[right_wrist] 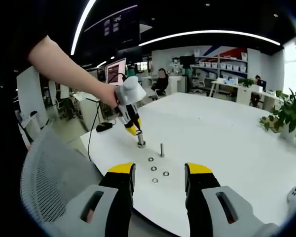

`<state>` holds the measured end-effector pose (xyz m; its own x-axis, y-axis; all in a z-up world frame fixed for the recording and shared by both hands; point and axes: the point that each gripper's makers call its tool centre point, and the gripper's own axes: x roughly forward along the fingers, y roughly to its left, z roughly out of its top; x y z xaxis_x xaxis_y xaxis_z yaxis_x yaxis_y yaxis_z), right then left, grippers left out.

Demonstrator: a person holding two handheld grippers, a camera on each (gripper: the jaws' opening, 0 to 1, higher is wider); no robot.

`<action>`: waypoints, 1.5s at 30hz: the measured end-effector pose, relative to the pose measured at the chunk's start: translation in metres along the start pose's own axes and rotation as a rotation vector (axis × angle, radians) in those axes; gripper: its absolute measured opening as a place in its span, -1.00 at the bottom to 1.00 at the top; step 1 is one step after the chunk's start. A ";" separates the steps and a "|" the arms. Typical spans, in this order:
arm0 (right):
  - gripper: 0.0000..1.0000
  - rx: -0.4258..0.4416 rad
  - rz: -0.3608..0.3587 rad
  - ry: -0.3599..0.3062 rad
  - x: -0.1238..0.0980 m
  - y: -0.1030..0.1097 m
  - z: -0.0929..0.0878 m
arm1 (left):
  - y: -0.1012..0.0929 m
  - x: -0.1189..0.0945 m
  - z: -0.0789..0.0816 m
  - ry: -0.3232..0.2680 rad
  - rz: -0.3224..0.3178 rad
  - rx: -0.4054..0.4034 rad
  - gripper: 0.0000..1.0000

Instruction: Place the washer onto the threaded stud by aligning its center hole with the stud, sliding it down to the base, and recovering from edge contact or off-axis alignment until the washer reaches the visible bottom stop.

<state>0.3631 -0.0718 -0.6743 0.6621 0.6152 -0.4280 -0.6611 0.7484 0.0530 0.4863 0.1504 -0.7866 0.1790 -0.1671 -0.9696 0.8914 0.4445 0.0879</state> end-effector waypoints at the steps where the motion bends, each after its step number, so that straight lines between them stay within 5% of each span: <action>1: -0.16 0.000 0.000 0.000 0.000 0.000 0.000 | 0.001 0.001 0.000 0.002 0.000 -0.005 -0.61; 45: -0.16 0.002 -0.003 0.010 0.001 -0.001 -0.002 | -0.003 0.052 -0.012 0.070 -0.020 -0.031 -0.61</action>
<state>0.3633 -0.0722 -0.6765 0.6605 0.6103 -0.4373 -0.6582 0.7509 0.0537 0.4883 0.1514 -0.8402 0.1312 -0.1145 -0.9847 0.8811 0.4688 0.0628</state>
